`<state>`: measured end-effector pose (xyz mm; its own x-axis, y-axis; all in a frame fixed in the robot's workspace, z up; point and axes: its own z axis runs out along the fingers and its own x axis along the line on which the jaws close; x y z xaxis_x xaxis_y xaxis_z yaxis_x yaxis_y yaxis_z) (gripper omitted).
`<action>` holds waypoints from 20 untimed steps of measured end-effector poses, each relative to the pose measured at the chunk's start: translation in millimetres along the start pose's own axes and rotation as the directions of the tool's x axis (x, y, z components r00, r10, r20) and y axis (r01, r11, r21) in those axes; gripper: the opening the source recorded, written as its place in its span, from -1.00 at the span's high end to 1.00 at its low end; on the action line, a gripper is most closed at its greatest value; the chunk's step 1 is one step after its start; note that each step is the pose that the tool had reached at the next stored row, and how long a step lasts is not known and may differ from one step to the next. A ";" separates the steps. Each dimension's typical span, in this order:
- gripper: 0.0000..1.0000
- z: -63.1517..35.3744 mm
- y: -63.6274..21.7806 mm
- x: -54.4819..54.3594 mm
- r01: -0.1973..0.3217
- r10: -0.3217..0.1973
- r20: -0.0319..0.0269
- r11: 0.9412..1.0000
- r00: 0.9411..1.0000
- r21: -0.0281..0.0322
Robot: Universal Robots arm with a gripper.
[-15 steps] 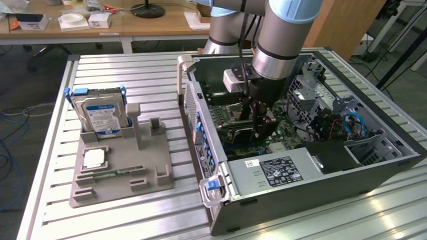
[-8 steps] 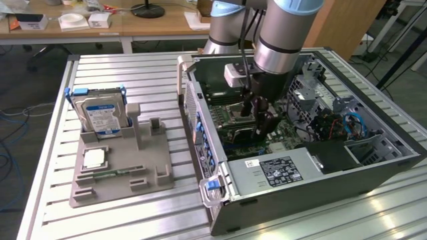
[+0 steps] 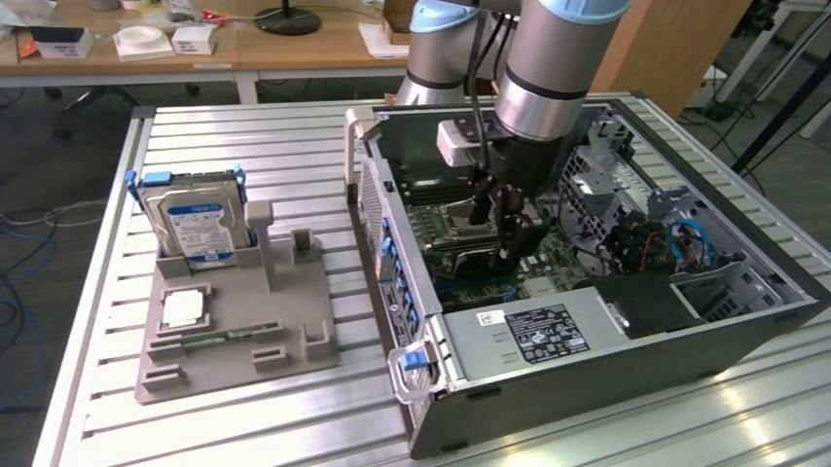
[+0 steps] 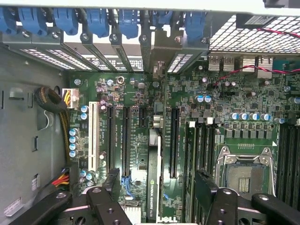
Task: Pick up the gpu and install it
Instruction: 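Insert the gpu into the slot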
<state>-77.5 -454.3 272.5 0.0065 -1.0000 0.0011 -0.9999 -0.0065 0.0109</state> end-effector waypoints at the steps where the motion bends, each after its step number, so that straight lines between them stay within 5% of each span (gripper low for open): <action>1: -0.48 0.0 0.0 0.0 0.000 0.000 0.000 1.000 1.000 0.000; 10: -0.45 0.0 0.0 0.0 0.000 0.000 0.000 1.000 1.000 0.000; 20: 0.50 0.0 0.0 0.0 0.000 0.000 0.000 1.000 1.000 0.000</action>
<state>-77.5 -454.3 272.6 0.0064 -1.0000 0.0011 -0.9999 -0.0064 0.0109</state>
